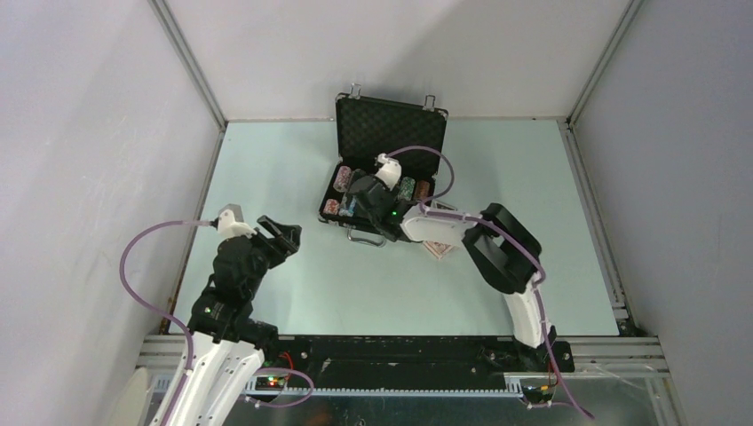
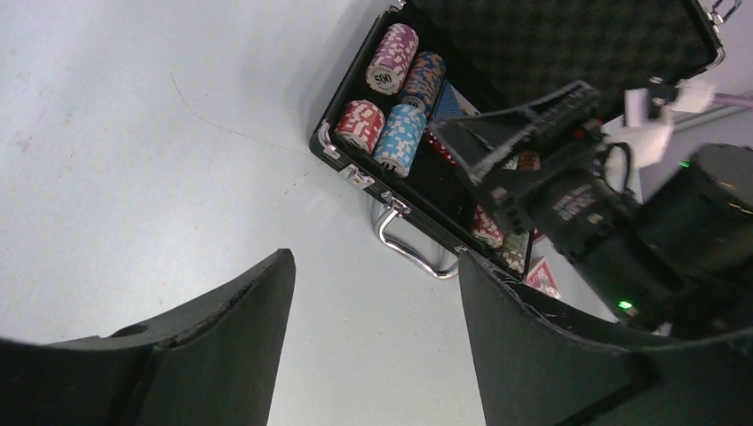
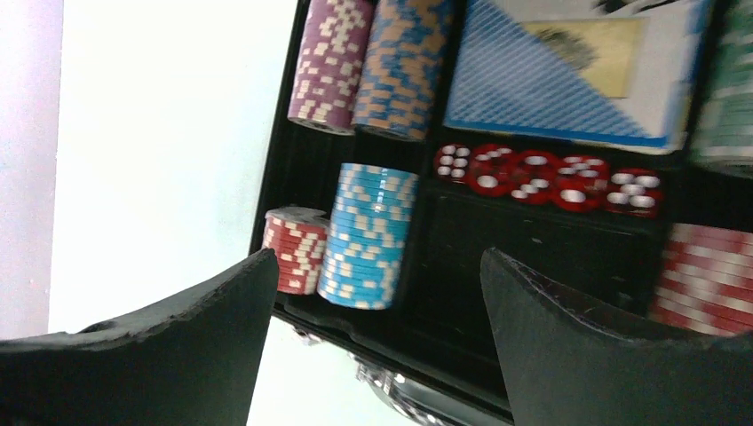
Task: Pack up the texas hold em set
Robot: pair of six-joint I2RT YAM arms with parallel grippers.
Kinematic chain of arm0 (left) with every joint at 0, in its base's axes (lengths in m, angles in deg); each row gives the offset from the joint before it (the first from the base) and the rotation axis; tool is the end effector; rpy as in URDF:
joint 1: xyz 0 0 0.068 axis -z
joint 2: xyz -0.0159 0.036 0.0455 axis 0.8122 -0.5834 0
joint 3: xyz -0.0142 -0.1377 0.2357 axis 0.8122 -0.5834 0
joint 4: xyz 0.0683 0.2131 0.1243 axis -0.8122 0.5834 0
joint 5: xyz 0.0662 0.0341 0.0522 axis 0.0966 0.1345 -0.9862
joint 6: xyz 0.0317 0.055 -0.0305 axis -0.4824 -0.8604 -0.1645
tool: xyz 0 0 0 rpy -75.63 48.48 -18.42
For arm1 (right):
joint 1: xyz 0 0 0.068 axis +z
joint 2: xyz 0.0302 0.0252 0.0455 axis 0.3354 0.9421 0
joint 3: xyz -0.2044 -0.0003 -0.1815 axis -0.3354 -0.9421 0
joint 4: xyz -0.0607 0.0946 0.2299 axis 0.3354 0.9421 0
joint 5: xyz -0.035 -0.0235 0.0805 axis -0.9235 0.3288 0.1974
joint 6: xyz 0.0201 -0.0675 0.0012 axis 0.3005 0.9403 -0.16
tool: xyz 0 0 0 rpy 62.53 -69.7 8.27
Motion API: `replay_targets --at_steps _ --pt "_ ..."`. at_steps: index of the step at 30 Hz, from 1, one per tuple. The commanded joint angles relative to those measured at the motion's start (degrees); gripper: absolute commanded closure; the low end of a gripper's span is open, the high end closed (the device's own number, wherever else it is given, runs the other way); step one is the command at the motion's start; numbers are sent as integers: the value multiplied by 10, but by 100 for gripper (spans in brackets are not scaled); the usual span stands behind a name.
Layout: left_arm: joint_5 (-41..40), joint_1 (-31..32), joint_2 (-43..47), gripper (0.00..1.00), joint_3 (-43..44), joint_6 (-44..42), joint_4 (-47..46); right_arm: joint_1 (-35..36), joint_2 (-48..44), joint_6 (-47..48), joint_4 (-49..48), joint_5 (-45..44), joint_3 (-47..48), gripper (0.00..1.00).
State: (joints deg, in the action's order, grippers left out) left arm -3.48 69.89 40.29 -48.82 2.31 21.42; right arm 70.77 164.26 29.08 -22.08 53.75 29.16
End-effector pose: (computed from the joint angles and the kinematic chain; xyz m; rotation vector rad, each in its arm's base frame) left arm 0.1255 -0.0247 0.2613 -0.5570 1.8740 -0.5048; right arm 0.3242 0.3612 0.1695 0.3272 2.1308 0.5881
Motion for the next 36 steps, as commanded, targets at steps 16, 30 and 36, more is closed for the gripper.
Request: replay_targets --at_steps 16,30,36 --pt "152 -4 -81 0 -29 -6 -148 -85 -309 -53 445 -65 -168 0" --pt "105 -4 -17 0 -58 -63 -148 -133 -304 -104 410 -8 -252 13" --pt "56 -4 14 0 -76 -72 -134 -145 -293 -99 366 11 -267 17"
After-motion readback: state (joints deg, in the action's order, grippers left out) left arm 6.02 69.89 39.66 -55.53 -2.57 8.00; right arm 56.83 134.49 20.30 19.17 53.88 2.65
